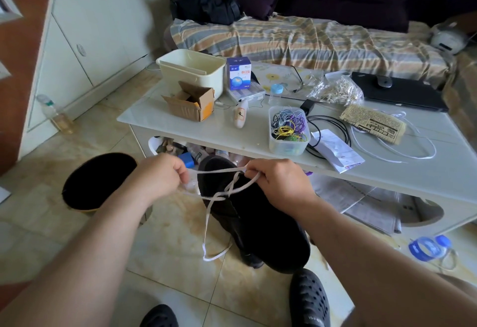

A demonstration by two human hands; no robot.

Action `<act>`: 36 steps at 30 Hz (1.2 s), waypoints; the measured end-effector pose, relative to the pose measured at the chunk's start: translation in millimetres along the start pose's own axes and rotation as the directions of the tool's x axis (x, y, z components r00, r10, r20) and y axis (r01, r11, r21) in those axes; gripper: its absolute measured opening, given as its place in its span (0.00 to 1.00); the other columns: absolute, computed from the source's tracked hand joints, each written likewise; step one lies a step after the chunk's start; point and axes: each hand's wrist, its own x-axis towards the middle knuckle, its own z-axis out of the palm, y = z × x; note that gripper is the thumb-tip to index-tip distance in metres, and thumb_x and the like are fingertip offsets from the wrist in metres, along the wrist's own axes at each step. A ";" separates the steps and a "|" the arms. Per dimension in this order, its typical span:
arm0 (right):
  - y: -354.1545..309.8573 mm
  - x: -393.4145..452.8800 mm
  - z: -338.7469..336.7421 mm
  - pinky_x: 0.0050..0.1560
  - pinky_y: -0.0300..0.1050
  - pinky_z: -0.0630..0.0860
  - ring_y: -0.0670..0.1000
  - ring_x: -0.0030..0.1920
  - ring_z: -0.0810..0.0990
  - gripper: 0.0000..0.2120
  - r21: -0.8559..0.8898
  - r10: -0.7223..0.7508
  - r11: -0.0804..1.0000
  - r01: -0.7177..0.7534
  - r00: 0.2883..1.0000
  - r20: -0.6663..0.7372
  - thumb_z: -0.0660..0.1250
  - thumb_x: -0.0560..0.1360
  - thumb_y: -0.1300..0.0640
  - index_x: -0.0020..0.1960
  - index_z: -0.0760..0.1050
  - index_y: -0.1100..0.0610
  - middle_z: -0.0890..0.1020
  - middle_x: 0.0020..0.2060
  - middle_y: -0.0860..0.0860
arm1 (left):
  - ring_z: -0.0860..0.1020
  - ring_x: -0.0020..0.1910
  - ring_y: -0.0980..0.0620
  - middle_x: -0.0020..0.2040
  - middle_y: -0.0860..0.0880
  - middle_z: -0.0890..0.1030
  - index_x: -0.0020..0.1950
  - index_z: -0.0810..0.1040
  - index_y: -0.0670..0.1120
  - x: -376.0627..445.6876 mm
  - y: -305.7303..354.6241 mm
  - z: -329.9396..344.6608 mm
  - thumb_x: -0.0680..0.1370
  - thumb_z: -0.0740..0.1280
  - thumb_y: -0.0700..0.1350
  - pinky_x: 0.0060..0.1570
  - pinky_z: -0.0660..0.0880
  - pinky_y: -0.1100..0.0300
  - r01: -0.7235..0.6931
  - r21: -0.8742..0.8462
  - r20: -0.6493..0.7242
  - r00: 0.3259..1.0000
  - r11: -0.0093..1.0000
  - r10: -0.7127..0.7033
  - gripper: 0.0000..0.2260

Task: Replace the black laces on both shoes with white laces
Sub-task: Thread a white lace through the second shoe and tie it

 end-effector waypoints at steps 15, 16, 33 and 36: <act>-8.0 1.4 -7.3 0.42 0.52 0.77 0.56 0.42 0.78 0.14 0.079 -0.013 0.997 0.005 0.995 0.103 0.64 0.74 0.57 0.53 0.84 0.46 0.84 0.42 0.50 | 0.77 0.50 0.48 0.52 0.52 0.77 0.59 0.86 0.58 -8.6 54.5 57.2 0.75 0.69 0.29 0.48 0.77 0.50 -0.812 0.134 -0.200 0.539 0.568 0.818 0.25; -8.0 1.5 -8.6 0.42 0.52 0.77 0.55 0.41 0.77 0.13 0.093 -0.009 0.996 -0.003 0.992 0.127 0.65 0.74 0.60 0.51 0.84 0.47 0.83 0.40 0.50 | 0.77 0.50 0.49 0.52 0.53 0.77 0.59 0.86 0.58 -7.6 54.8 58.5 0.76 0.70 0.31 0.46 0.77 0.50 -0.819 0.123 -0.212 0.530 0.560 0.821 0.23; 0.0 4.0 -10.6 0.39 0.37 0.73 0.42 0.32 0.76 0.10 0.577 0.185 0.708 -0.407 0.896 0.404 0.80 0.72 0.59 0.52 0.85 0.52 0.80 0.31 0.43 | 0.58 0.26 0.52 0.26 0.54 0.62 0.44 0.77 0.48 -12.2 85.1 28.5 0.86 0.63 0.46 0.24 0.57 0.64 -0.077 -0.895 -0.122 0.990 0.439 -0.075 0.11; -1.9 2.2 -11.8 0.54 0.47 0.82 0.52 0.46 0.85 0.07 0.698 0.126 0.527 -0.484 0.857 0.499 0.71 0.79 0.65 0.55 0.85 0.59 0.88 0.46 0.54 | 0.59 0.25 0.52 0.27 0.55 0.63 0.37 0.78 0.53 -13.9 81.3 25.7 0.83 0.65 0.56 0.28 0.55 0.59 -0.102 -0.822 -0.127 0.992 0.560 -0.007 0.16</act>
